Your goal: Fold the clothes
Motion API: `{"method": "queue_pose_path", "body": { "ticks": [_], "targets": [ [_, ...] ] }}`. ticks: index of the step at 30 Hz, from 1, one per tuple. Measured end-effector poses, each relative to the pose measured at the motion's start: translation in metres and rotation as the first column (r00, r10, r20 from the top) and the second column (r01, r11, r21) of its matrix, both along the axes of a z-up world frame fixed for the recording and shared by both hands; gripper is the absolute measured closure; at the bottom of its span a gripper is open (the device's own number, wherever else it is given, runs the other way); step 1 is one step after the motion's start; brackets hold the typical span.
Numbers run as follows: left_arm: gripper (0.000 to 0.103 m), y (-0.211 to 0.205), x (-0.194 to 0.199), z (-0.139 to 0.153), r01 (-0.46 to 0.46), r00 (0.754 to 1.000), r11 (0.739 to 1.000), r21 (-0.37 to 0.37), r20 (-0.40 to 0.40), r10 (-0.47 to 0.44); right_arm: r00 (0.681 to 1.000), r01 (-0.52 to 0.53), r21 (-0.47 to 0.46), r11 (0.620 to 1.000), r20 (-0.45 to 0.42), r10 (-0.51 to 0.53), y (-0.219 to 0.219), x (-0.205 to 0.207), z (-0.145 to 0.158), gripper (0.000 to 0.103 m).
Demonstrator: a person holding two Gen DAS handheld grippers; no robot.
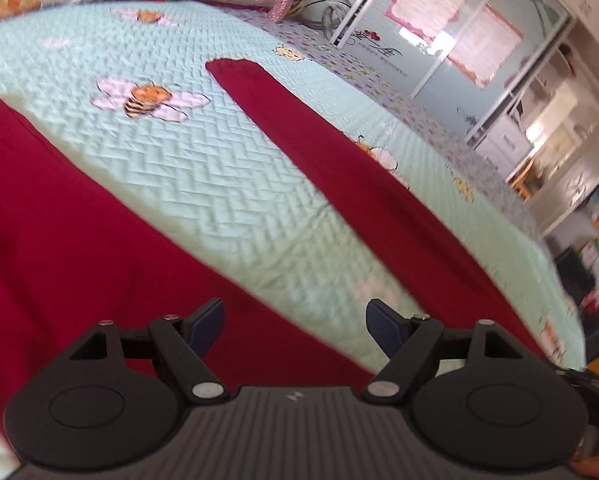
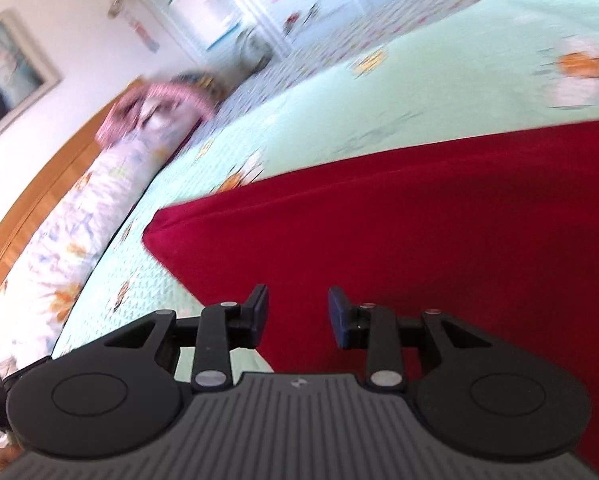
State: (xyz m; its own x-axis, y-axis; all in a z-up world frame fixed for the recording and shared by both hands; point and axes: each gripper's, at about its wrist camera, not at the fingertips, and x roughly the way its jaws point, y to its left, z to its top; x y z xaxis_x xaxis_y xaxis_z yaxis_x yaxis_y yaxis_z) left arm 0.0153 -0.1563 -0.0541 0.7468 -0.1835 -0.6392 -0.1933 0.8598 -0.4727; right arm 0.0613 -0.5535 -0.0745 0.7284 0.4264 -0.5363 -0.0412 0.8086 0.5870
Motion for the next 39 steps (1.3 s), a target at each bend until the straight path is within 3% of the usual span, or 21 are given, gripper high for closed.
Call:
{"method": "queue_pose_path", "body": {
  "ticks": [3,6,8,9,10,13,15,20,24,26,27,28,29,32,34,35,37,39],
  "targets": [
    [0.023,-0.005,0.018,-0.008,-0.011,1.000,0.999,-0.050,-0.003,0.011,0.999,-0.038,-0.019,0.999,-0.031,0.038,0.006,0.047,-0.005,0.066],
    [0.023,-0.012,0.035,-0.016,0.001,1.000,0.994,-0.106,0.004,0.000,0.995,0.001,0.012,1.000,-0.100,0.000,-0.009,0.086,-0.024,0.065],
    [0.023,-0.017,0.043,-0.018,0.028,0.999,0.993,-0.119,0.021,-0.026,0.990,0.051,0.037,0.998,-0.134,-0.046,-0.024,0.110,-0.034,0.076],
    [0.023,-0.020,0.047,-0.019,0.044,0.999,0.992,-0.121,0.030,-0.040,0.985,0.108,0.028,0.994,-0.140,-0.103,-0.030,0.115,-0.034,0.089],
    [0.023,-0.022,0.049,-0.019,0.061,0.998,0.991,-0.119,0.042,-0.056,0.978,0.155,0.022,0.988,-0.143,-0.151,-0.034,0.118,-0.033,0.089],
    [0.023,-0.024,0.048,-0.027,0.097,0.993,0.990,-0.106,0.075,-0.089,0.992,0.104,0.069,0.992,-0.082,-0.099,-0.023,0.115,-0.018,0.077],
    [0.023,-0.023,0.045,-0.032,0.109,0.990,0.989,-0.101,0.102,-0.099,0.997,0.030,0.068,0.997,-0.071,-0.025,-0.011,0.117,-0.012,0.077],
    [0.022,-0.025,0.041,-0.033,0.142,0.981,0.987,-0.078,0.143,-0.130,0.992,-0.111,-0.044,0.993,-0.063,0.108,0.034,0.153,0.001,0.076],
    [0.022,-0.023,0.041,-0.037,0.151,0.977,0.986,-0.077,0.166,-0.137,0.978,-0.197,-0.157,0.968,-0.093,0.184,0.069,0.187,0.004,0.077],
    [0.021,-0.023,0.040,-0.038,0.158,0.974,0.985,-0.076,0.174,-0.143,0.971,-0.217,-0.281,0.935,-0.162,0.177,0.083,0.209,-0.009,0.085],
    [0.021,-0.022,0.040,-0.039,0.160,0.974,0.984,-0.080,0.176,-0.144,0.969,-0.219,-0.358,0.908,-0.186,0.160,0.090,0.217,-0.017,0.103],
    [0.021,-0.020,0.040,-0.039,0.160,0.974,0.983,-0.089,0.179,-0.142,0.978,-0.196,-0.419,0.887,-0.147,0.147,0.094,0.227,-0.018,0.103],
    [0.021,-0.018,0.039,-0.039,0.160,0.974,0.982,-0.103,0.180,-0.140,0.987,-0.153,-0.423,0.893,-0.107,0.119,0.093,0.229,-0.014,0.103],
    [0.021,-0.009,0.039,-0.037,0.162,0.976,0.975,-0.151,0.172,-0.135,0.999,-0.034,-0.424,0.905,0.006,0.040,0.092,0.234,0.000,0.097],
    [0.021,-0.002,0.039,-0.037,0.157,0.977,0.971,-0.181,0.169,-0.127,0.996,-0.085,-0.381,0.921,0.000,0.092,0.093,0.219,0.008,0.094],
    [0.021,0.001,0.039,-0.037,0.156,0.978,0.969,-0.192,0.167,-0.124,0.990,-0.137,-0.399,0.907,-0.015,0.143,0.101,0.209,0.011,0.091],
    [0.021,0.004,0.040,-0.038,0.159,0.978,0.965,-0.207,0.165,-0.126,0.970,-0.236,-0.436,0.869,-0.046,0.240,0.117,0.191,0.015,0.070],
    [0.021,0.005,0.040,-0.039,0.164,0.977,0.964,-0.210,0.168,-0.130,0.955,-0.278,-0.518,0.809,-0.060,0.289,0.137,0.172,0.014,0.065]
  ]
}}
